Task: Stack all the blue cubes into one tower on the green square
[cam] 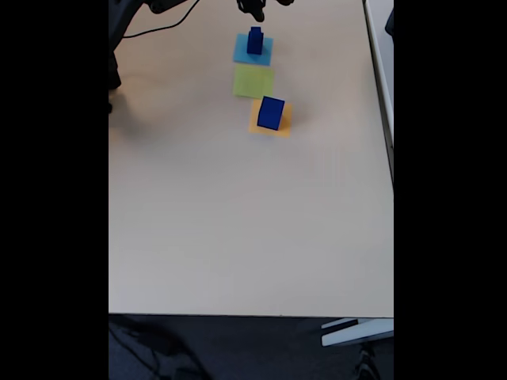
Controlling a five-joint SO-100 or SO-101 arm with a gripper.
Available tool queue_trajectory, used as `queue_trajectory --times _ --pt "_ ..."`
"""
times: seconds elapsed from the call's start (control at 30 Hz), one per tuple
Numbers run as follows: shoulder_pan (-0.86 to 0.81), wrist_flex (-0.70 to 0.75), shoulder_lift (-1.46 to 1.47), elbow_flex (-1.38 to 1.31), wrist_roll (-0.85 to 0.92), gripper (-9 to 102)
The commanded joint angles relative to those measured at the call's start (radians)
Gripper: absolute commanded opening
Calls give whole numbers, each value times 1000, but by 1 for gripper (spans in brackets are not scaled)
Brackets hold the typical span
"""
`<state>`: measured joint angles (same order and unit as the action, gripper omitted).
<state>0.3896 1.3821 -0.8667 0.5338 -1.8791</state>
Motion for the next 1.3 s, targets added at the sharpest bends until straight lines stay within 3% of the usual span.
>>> queue_trajectory --times 0.0,1.27 --pt "-9 -6 -14 -26 8 0" --pt "-18 -8 -49 80 23 0"
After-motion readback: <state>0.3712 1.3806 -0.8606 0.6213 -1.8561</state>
